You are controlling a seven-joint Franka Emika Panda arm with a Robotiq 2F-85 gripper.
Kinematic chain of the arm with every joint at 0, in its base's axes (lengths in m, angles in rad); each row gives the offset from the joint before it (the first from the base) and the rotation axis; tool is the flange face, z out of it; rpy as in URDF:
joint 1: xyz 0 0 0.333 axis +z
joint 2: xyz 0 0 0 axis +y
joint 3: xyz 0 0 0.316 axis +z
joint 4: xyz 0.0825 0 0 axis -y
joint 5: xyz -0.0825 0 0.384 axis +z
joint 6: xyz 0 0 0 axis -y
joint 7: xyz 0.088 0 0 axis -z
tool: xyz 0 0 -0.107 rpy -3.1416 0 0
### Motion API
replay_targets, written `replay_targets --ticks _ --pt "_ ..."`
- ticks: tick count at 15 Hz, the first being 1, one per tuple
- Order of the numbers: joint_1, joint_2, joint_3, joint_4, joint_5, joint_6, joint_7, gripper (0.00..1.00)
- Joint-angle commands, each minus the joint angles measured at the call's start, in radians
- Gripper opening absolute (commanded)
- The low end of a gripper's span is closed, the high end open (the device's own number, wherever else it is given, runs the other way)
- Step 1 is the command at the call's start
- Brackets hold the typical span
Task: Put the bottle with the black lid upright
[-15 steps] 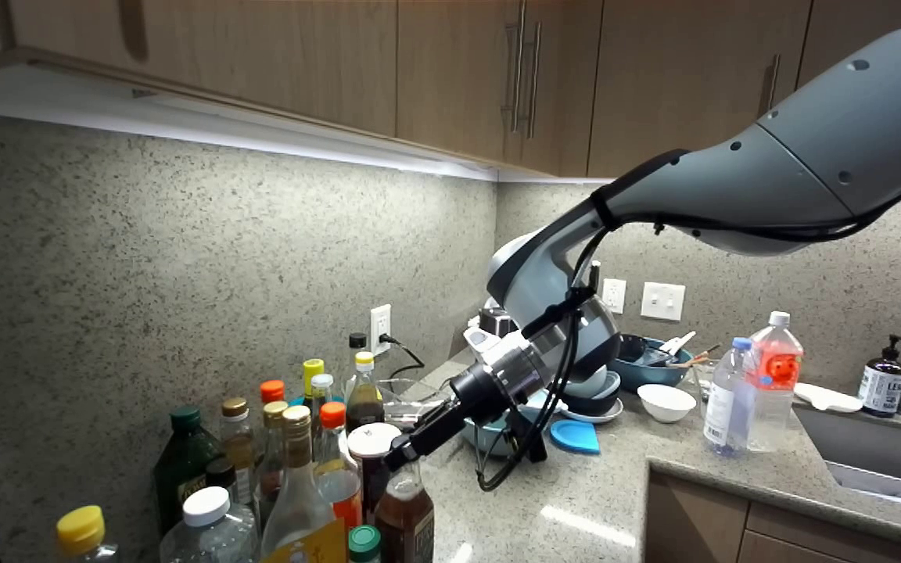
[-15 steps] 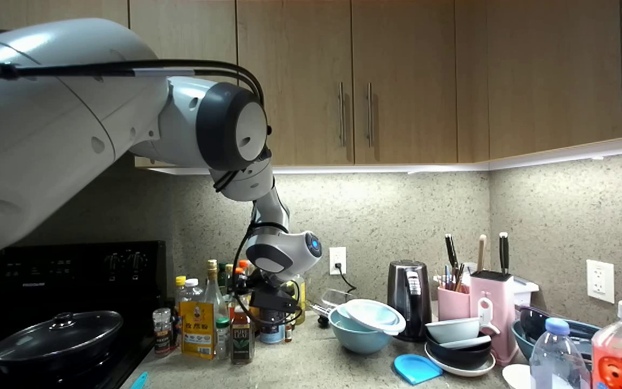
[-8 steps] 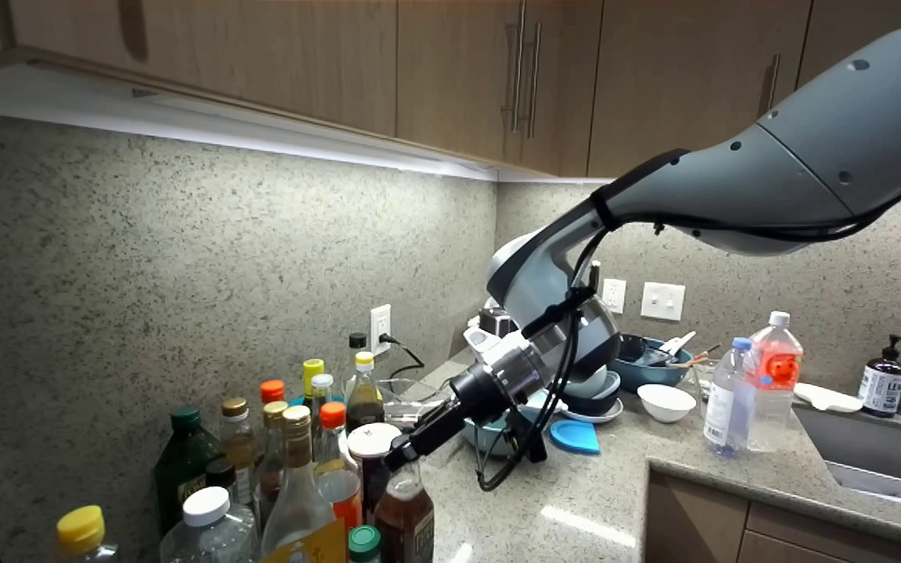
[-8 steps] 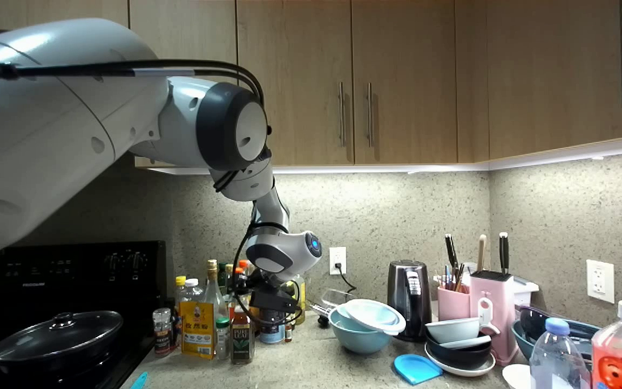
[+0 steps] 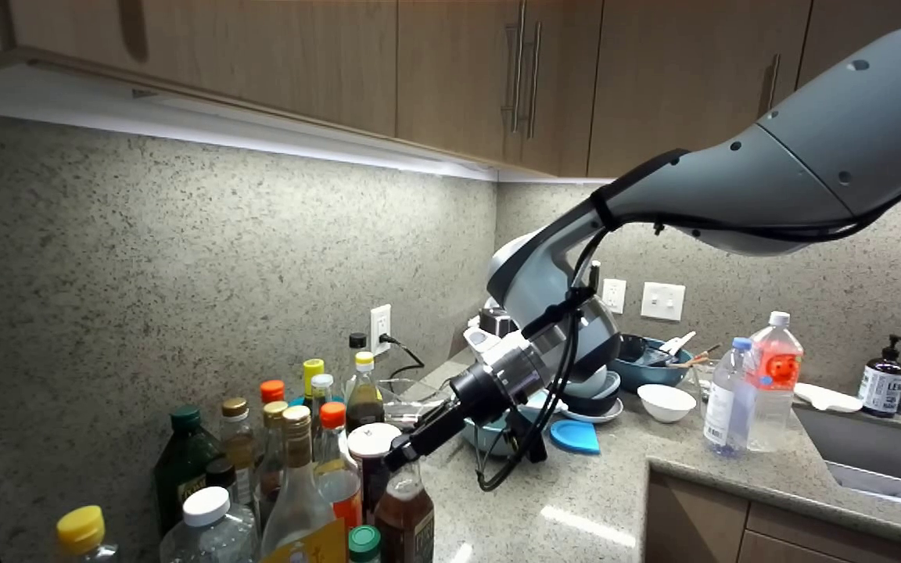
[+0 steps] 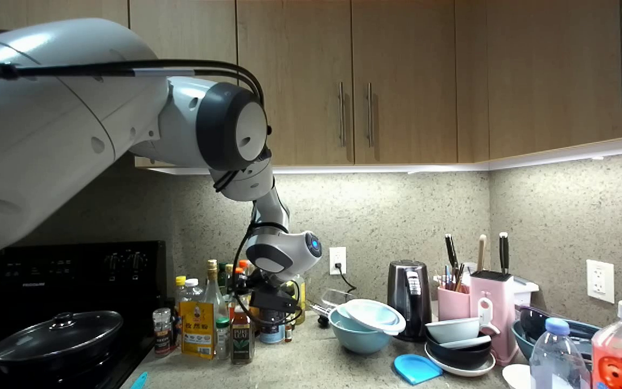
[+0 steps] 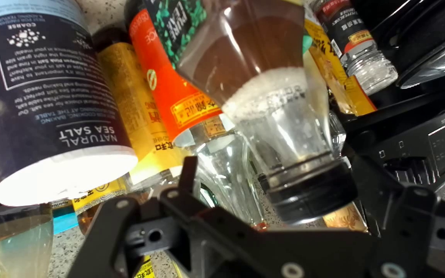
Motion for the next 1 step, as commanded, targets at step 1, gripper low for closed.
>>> replay_targets --ticks 1 --pt "0.034 -0.007 -0.044 0.003 0.028 -0.021 -0.005 1.0"
